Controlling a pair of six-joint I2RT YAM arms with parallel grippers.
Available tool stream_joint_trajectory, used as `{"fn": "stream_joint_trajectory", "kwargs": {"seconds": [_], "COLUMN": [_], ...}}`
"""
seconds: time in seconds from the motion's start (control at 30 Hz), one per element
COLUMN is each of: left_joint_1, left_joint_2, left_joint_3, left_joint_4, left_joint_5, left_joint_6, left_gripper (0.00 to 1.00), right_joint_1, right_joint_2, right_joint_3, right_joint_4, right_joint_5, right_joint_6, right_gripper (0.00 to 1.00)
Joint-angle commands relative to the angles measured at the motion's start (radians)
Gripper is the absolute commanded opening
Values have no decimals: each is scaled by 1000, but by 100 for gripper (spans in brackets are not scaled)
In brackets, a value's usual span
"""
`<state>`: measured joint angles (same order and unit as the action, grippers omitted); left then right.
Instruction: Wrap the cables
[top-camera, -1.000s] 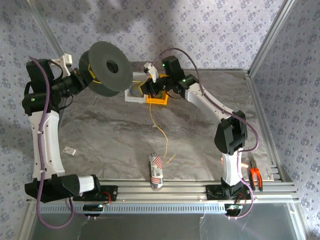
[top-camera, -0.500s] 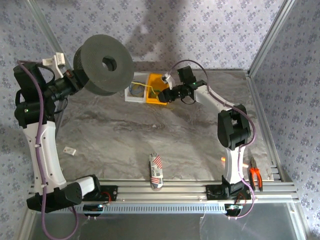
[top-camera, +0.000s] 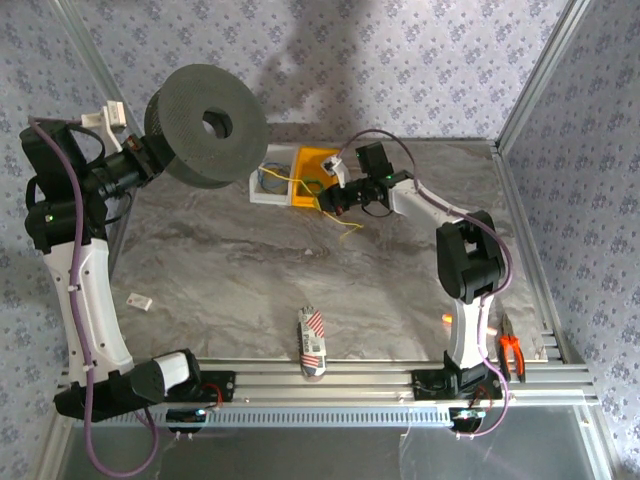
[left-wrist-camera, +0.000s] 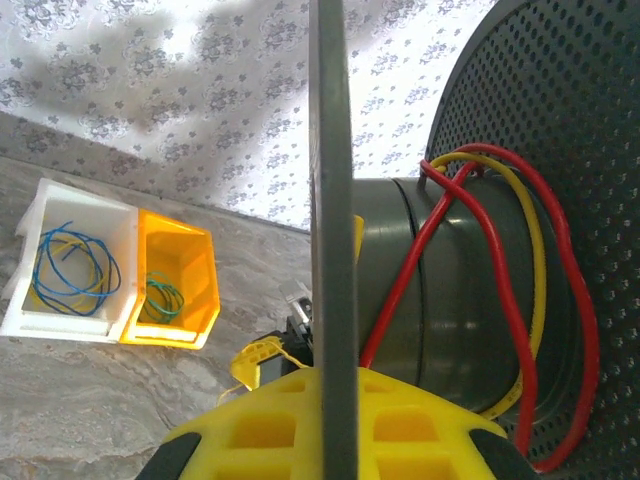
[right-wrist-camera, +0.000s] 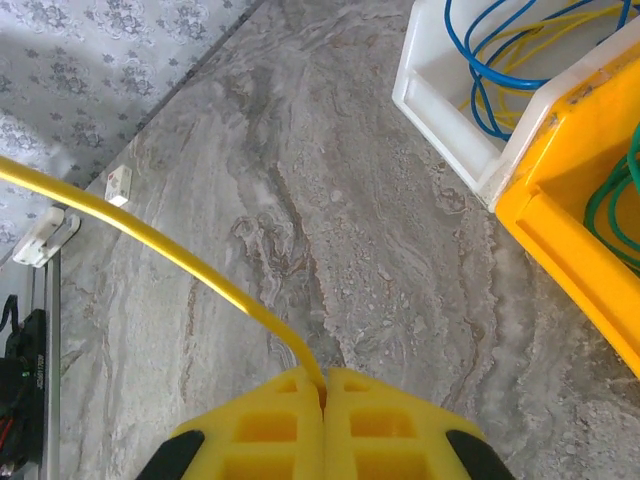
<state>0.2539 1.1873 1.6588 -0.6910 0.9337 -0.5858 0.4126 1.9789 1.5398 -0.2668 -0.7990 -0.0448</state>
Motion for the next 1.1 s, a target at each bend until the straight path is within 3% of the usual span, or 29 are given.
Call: {"fn": "stream_joint_trajectory", "kwargs": {"seconds": [0.0,0.23,0.43,0.6,0.87,1.07], "left_joint_1": [13,-41,-202,-382,-646,-742], "left_joint_2": [-29,-65,-55,-30,164,317], "left_joint_3": [63,6,-5,-63,-80,-5], "left_joint_4": [118,-177,-484,-552,-604,-596], "left_joint_5": [116,96,-240,-530,-1048,-1193], "left_joint_6": [-21,302,595,667,663,645], "left_gripper": [0,0,0,0,0,0], "right_joint_1": [-48,-140,-187,-192,-124,-58], "right_joint_2": [-23,23,118,192,199,176], "right_joint_3": [-28,207,547,781,889,938], "right_joint_4": [-16,-142,-322,-431,-476,-491], "right_joint_5": [56,119,137,128,82,63], "right_joint_6": [22,82,89,110,125,145], "right_gripper": [0,0,0,0,0,0]}}
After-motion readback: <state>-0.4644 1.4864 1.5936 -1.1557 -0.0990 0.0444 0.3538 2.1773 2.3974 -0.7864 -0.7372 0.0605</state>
